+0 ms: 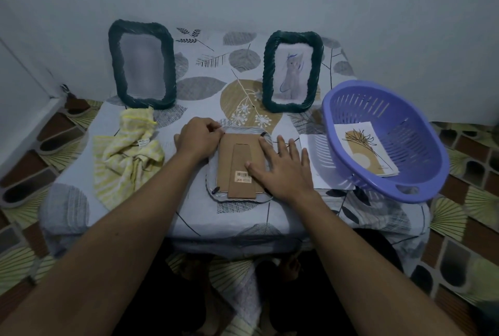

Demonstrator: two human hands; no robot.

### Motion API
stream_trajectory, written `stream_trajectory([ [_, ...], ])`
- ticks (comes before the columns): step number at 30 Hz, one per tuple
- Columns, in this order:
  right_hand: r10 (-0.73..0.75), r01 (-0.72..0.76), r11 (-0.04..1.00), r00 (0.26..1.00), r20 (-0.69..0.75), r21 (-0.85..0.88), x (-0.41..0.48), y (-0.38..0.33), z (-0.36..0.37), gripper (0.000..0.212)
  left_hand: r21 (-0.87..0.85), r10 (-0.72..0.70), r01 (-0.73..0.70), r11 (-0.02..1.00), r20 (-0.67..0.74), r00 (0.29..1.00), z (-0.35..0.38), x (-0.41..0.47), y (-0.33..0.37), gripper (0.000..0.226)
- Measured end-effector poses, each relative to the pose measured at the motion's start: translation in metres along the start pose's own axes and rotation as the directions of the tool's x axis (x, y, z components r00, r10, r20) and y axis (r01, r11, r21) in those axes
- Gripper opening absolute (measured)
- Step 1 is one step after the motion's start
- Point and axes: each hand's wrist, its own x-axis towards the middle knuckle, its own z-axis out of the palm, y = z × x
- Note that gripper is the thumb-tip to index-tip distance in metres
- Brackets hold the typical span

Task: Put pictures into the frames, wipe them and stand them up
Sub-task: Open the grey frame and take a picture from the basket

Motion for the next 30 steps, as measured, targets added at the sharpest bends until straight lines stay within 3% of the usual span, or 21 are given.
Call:
stream_trajectory([
  [8, -0.002, 0.002, 1.0, 1.0, -0.005, 0.01, -0.001, 0.0, -0.001, 0.081, 0.093, -0.115, 0.129, 0.987, -0.144, 0.983, 0.009, 0.002, 0.017, 0.031],
  [14, 0.004, -0.004, 1.0, 1.0, -0.004, 0.011, 0.0, 0.0, 0.0, 0.082, 0.079, -0.023, 0.036, 0.996, -0.163, 0.986, 0.01, -0.004, 0.01, 0.028],
  [17, 0.011, -0.011, 1.0, 1.0, -0.003, 0.015, -0.001, -0.001, 0.0, 0.082, 0.149, 0.038, -0.023, 0.989, -0.097, 0.995, 0.007, -0.015, 0.008, 0.037],
  [24, 0.021, -0.021, 1.0, 1.0, 0.003, 0.011, -0.001, -0.002, 0.0, 0.083, 0.372, 0.033, -0.073, 0.925, 0.113, 0.993, -0.002, -0.049, -0.01, 0.094],
  [30, 0.025, -0.026, 0.999, 1.0, 0.017, 0.026, 0.0, -0.003, -0.001, 0.083, 0.476, 0.026, -0.138, 0.868, 0.234, 0.972, -0.006, -0.056, -0.016, 0.104],
])
